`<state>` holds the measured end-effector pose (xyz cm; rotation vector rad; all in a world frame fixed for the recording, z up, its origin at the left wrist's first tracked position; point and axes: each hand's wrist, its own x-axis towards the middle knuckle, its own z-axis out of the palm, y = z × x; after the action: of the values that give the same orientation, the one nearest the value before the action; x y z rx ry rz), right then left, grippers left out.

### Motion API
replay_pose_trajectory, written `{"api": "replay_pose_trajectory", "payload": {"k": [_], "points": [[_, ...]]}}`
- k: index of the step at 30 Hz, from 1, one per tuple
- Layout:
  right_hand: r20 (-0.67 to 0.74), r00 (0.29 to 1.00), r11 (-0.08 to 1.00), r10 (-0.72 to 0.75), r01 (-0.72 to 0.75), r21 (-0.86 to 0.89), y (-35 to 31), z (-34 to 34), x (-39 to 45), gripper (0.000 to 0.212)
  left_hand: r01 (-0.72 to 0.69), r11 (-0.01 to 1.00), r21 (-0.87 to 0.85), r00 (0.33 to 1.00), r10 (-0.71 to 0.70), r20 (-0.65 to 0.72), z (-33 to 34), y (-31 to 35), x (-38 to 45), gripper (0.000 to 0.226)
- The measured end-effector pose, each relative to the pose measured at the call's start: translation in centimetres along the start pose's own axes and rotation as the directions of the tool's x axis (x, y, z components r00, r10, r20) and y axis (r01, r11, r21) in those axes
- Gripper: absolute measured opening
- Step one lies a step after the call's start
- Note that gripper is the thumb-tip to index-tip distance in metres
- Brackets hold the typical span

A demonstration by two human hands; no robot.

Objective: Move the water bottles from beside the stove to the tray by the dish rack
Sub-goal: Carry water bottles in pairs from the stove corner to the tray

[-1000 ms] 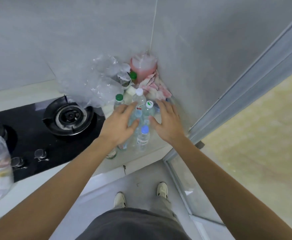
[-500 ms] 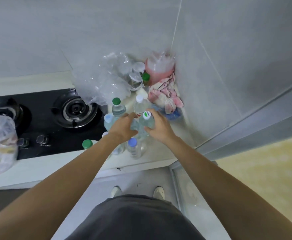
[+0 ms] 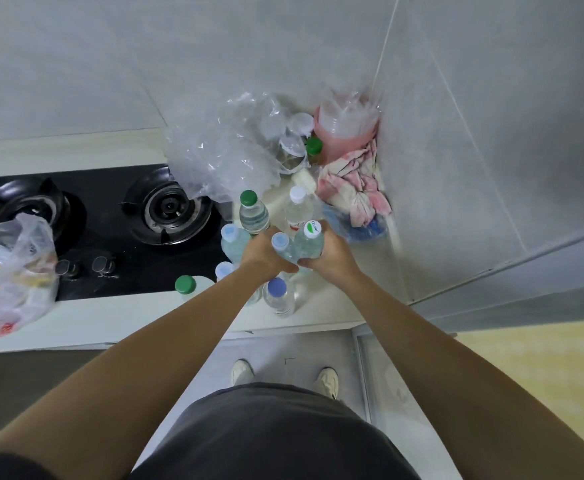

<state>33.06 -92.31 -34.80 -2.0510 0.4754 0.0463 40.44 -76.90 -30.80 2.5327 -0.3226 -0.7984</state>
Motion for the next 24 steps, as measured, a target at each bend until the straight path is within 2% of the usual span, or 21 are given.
{"api": "replay_pose_trajectory", "payload": {"k": [4, 8, 11, 15, 18, 24], "points": [[-0.036, 0.999, 1.000, 0.016, -0.015, 0.026, 0.3, 0.0, 0.1, 0.069, -0.024, 0.999, 0.048, 1.000, 0.023, 0.006, -0.3, 0.5, 0.2, 0.054], [-0.093, 0.996, 0.998, 0.011, -0.006, 0.059, 0.5, -0.5, -0.5, 0.060, -0.066, 0.996, 0.053, 0.998, 0.067, -0.017, -0.6, 1.4, 0.2, 0.044], [-0.146, 0.989, 0.998, -0.009, 0.018, 0.061, 0.0, -1.5, -0.8, 0.065, -0.112, 0.993, 0.021, 0.993, 0.113, -0.033, -1.4, 2.2, -0.2, 0.039], [-0.177, 0.984, 0.996, -0.030, 0.045, 0.082, -2.3, -4.8, -1.1, 0.068, -0.205, 0.979, -0.008, 0.975, 0.204, -0.083, -3.9, 3.5, -1.5, 0.044], [-0.222, 0.972, 0.985, -0.079, 0.111, 0.136, -4.6, -7.5, -1.4, 0.063, -0.280, 0.956, -0.085, 0.953, 0.267, -0.144, -6.4, 4.0, -2.6, 0.053], [-0.239, 0.952, 0.937, -0.191, 0.250, 0.245, -10.3, -10.9, -2.2, 0.054, -0.434, 0.857, -0.277, 0.885, 0.348, -0.309, -13.1, 6.4, -7.2, 0.057]]}}
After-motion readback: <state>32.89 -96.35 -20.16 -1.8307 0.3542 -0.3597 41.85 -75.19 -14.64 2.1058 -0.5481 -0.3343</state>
